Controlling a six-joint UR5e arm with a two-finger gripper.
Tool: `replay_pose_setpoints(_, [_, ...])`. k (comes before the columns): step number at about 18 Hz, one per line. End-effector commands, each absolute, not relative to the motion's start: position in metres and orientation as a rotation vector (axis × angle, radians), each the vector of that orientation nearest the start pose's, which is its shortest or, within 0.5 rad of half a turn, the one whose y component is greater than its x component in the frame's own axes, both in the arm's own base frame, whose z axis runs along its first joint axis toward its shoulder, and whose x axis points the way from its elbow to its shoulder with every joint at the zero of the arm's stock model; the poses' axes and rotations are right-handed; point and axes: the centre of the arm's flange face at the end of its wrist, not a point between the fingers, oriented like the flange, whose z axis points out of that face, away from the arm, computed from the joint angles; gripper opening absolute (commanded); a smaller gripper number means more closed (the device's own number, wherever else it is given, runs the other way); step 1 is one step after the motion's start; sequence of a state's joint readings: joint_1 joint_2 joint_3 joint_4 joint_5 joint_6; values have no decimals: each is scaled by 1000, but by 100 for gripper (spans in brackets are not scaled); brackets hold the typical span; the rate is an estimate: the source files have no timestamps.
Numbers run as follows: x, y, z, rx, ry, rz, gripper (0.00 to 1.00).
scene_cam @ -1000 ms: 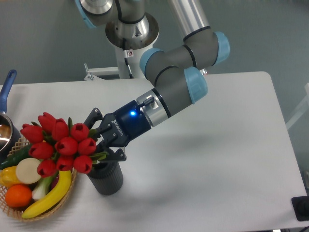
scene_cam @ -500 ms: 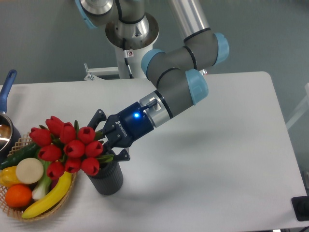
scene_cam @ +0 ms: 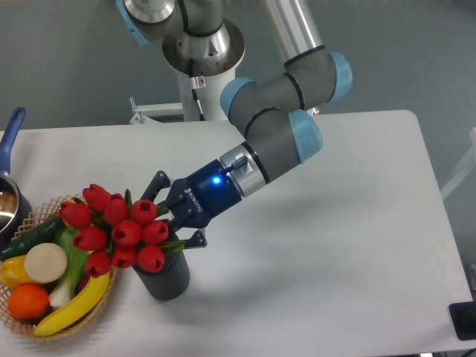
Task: Insert the flowers into the vase
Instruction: 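Lower the tulip stems down into the grey vase, then tilt the tulips upright inside the vase while pushing them down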
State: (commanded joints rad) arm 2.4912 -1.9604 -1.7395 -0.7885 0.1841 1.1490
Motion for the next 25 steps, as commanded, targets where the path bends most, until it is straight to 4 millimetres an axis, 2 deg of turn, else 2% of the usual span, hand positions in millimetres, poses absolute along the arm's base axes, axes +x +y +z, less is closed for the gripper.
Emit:
replay_pose_setpoints(18, [-331, 541, 318, -1756, 355, -611, 38])
replay_pose_setpoints(25, [-339, 538, 309, -1762, 337, -611, 38])
